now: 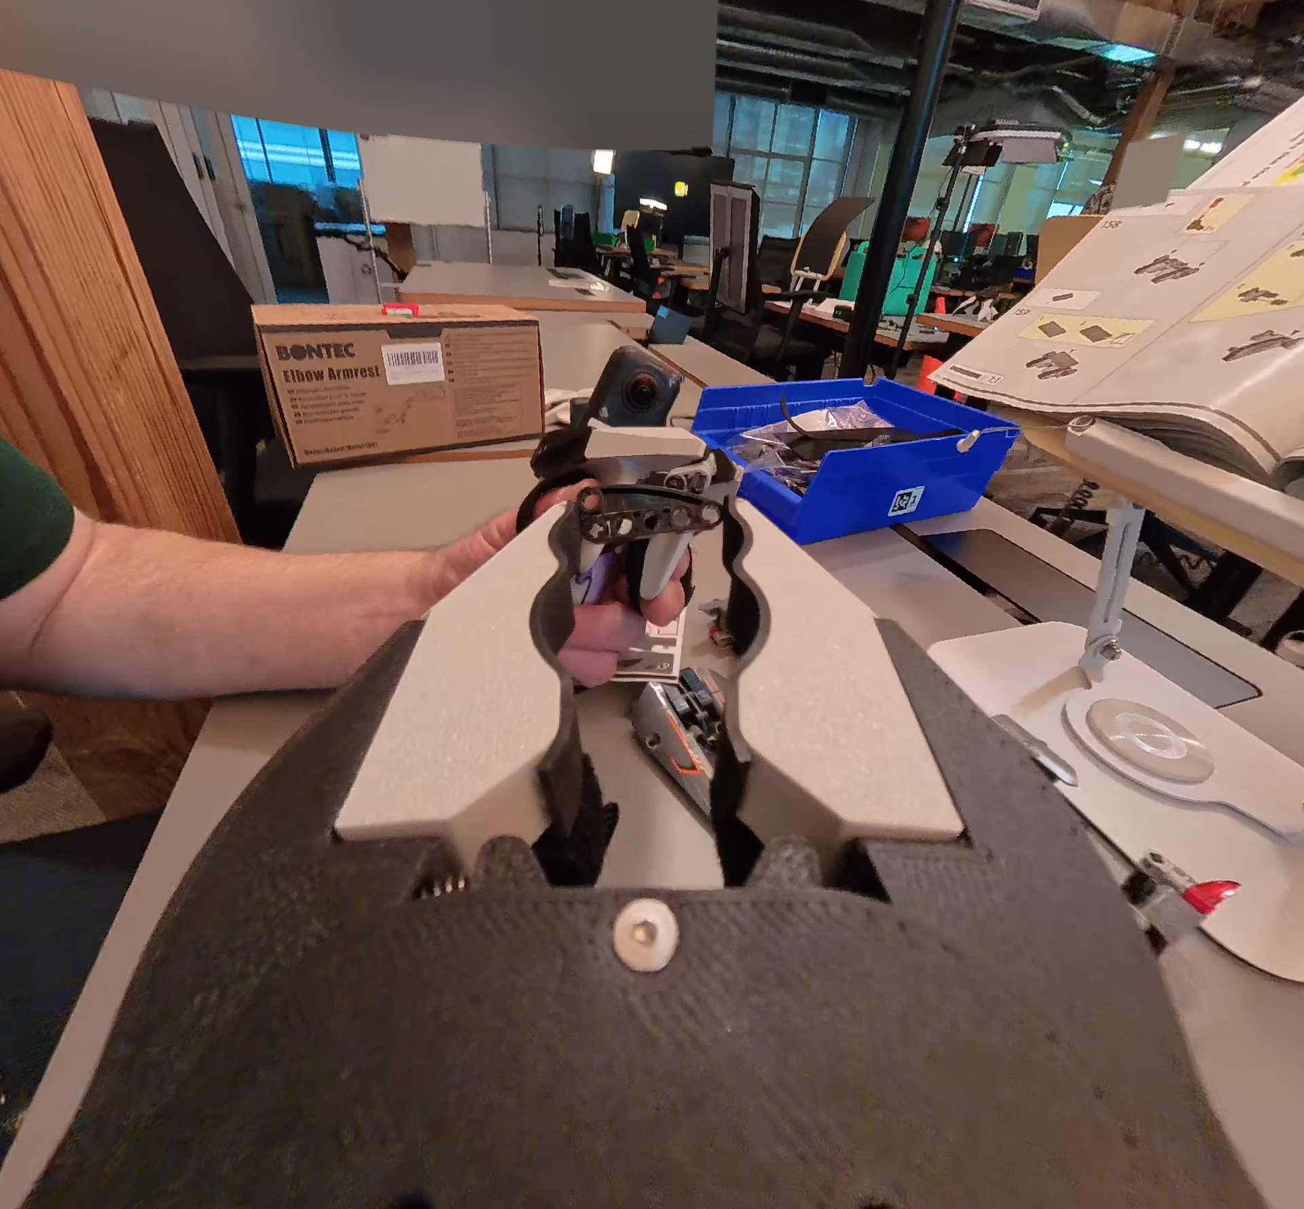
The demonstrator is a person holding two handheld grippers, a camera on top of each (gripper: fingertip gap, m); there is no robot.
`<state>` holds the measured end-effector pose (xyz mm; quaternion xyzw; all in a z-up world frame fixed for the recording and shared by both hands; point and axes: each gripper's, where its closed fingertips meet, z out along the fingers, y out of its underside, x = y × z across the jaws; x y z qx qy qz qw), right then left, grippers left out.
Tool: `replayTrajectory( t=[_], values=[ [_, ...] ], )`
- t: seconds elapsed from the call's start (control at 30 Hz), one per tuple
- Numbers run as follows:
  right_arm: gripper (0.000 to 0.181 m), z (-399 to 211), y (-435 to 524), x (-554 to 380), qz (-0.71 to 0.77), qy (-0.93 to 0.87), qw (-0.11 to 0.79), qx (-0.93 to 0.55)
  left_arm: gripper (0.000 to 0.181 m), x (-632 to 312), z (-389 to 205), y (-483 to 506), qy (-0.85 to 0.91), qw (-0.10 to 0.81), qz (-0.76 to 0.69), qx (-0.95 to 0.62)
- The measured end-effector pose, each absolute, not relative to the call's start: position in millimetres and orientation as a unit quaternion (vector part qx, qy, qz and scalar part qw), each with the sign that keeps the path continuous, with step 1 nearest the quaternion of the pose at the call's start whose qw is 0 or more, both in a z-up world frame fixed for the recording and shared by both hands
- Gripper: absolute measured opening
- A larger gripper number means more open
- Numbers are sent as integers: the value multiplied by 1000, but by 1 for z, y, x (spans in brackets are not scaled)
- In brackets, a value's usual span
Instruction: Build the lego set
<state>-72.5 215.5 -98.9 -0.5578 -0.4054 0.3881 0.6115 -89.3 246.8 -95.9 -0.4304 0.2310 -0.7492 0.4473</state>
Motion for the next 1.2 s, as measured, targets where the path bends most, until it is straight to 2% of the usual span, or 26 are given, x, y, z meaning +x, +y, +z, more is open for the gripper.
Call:
replayTrajectory(
  t=[0.23,0.53,1.2],
  values=[
    [38,-88,215,-77,431,-373,616,-544,8,-93,-91,247,220,456,-751,-423],
    [39,-83,217,-99,386,-399,640,-531,8,-103,-84,250,171,419,-803,-389],
    [38,-70,219,-109,384,-391,667,-504,8,-112,-78,252,145,417,-818,-370]
  ],
)
